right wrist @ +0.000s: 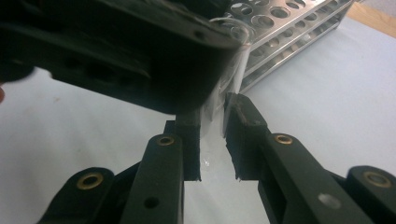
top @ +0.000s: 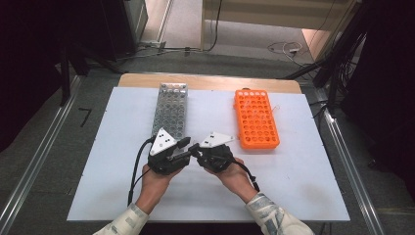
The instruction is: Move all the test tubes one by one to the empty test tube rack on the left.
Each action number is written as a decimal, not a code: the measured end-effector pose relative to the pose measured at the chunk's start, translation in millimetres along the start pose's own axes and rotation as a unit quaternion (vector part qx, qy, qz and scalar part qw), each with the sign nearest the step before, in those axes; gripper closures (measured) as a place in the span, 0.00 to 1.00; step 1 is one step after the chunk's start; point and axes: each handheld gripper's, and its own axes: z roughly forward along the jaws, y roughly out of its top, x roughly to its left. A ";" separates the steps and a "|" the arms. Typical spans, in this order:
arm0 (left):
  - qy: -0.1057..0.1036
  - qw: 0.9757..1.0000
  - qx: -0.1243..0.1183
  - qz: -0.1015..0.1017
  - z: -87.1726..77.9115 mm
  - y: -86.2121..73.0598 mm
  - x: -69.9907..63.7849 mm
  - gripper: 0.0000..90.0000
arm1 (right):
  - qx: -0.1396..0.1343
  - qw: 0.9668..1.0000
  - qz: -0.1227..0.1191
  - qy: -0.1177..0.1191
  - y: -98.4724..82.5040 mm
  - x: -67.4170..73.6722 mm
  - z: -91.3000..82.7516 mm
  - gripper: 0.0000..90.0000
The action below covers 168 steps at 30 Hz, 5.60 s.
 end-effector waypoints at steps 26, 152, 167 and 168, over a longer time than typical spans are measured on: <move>0.017 1.000 -0.001 0.018 7.4 4.5 0.3 0.84 | -0.001 0.999 0.025 0.022 0.0 -9.6 -8.2 0.53; 0.153 0.988 0.012 -0.035 -28.6 -5.9 78.1 0.69 | 0.016 0.983 0.158 -0.091 -62.7 -115.8 -79.7 0.23; 0.169 0.982 -0.020 -0.086 -50.6 -6.0 88.0 0.37 | 0.012 0.983 0.160 -0.095 -62.4 -117.7 -82.8 0.23; 0.172 0.981 -0.021 -0.090 -51.9 -6.6 89.4 0.35 | 0.011 0.982 0.160 -0.096 -62.4 -118.2 -83.3 0.23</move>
